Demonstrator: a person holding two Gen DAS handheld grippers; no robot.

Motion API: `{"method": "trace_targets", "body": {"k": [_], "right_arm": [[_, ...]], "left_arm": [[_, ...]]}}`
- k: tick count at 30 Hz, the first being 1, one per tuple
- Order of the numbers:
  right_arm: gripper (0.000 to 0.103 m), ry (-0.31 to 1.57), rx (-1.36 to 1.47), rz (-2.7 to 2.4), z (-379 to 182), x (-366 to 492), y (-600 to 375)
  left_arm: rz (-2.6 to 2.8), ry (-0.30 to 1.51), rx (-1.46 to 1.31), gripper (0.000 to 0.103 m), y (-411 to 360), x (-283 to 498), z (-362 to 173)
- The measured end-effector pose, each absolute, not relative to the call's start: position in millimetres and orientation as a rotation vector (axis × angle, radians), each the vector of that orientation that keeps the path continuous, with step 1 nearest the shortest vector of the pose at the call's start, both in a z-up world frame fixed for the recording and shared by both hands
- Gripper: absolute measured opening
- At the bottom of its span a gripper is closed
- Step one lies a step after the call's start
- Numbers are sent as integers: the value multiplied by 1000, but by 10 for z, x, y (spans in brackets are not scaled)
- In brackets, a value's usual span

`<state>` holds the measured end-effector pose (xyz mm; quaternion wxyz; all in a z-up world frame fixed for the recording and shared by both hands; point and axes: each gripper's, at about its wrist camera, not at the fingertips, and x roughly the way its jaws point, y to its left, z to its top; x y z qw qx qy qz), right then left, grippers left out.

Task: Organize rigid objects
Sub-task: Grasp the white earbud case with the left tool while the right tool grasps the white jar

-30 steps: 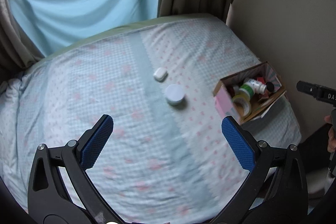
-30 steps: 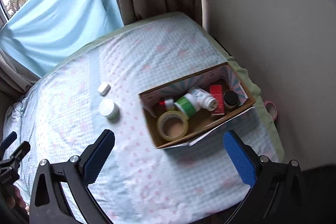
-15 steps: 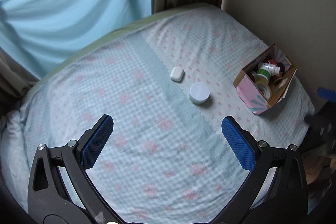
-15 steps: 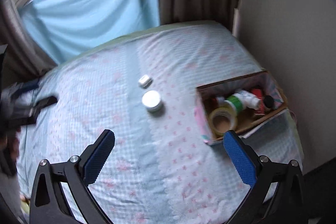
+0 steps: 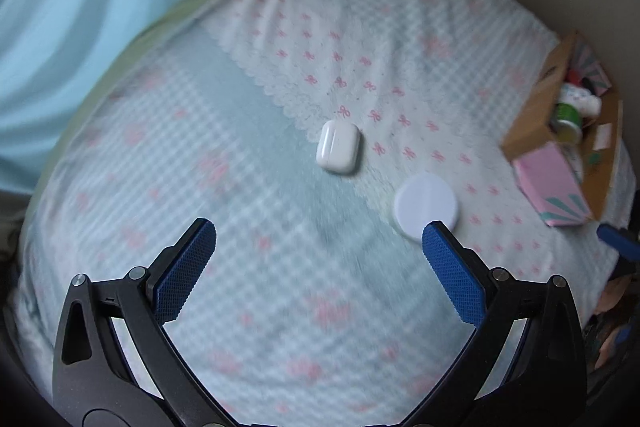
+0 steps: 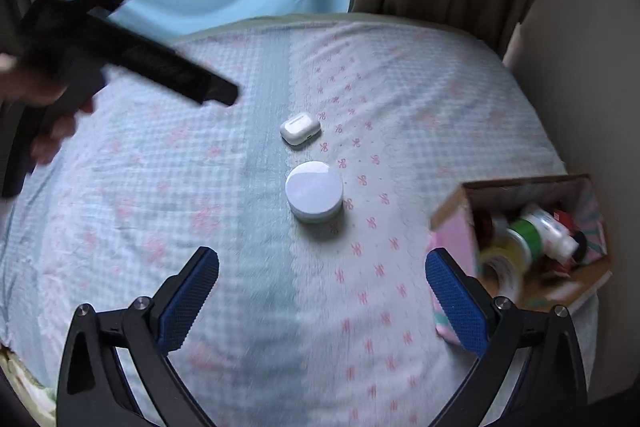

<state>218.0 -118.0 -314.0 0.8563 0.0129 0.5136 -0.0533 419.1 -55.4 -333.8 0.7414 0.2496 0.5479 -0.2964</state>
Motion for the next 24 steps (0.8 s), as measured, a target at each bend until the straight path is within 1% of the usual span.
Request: {"method": "trace_targets", "body": {"k": [2,5,6,8,12,15,17,18,19,21,23,24], "right_arm": [[103,1098,2,-109,-3343,2315,-1187],[103,1138,-45,-129,-3694,2547,-1185],[103,1140,-45,-130,-3788,2611,-1188],[103,1148,-35,-118,-3947,2734,-1185],[103,1166,-20,-87,-4195,2881,-1169],[103,1178,-19,-72,-4327,2956,-1186],[103,1177,-13,-61,-4393,3004,-1212],[99,1179,-10,-55,-4421,3032,-1218],[92,1189,-4,-42,-4457,3064,-1230],[87,1201,7,-22,-4531,3124,-1242],[86,1200,13,-6,-4575,3166,-1252],[86,1198,11,-3,-4584,3180,-1254]], "left_arm": [[-658,1223,571,102,-676,4374,-3606],[-656,1249,623,94,-855,4618,-4027],[-659,1263,632,90,-894,4685,-4145],[-676,1286,650,87,-1001,4793,-4383],[-705,1287,695,87,-1133,4842,-4630],[-723,1289,726,80,-1197,4866,-4773],[-739,1290,729,80,-1233,4887,-4837],[-750,1284,723,80,-1245,4900,-4846],[-755,1281,723,80,-1255,4909,-4864],[-770,1276,732,78,-1269,4932,-4906],[-793,1272,743,74,-1308,4942,-4913],[-803,1273,748,69,-1361,4944,-4904]]}}
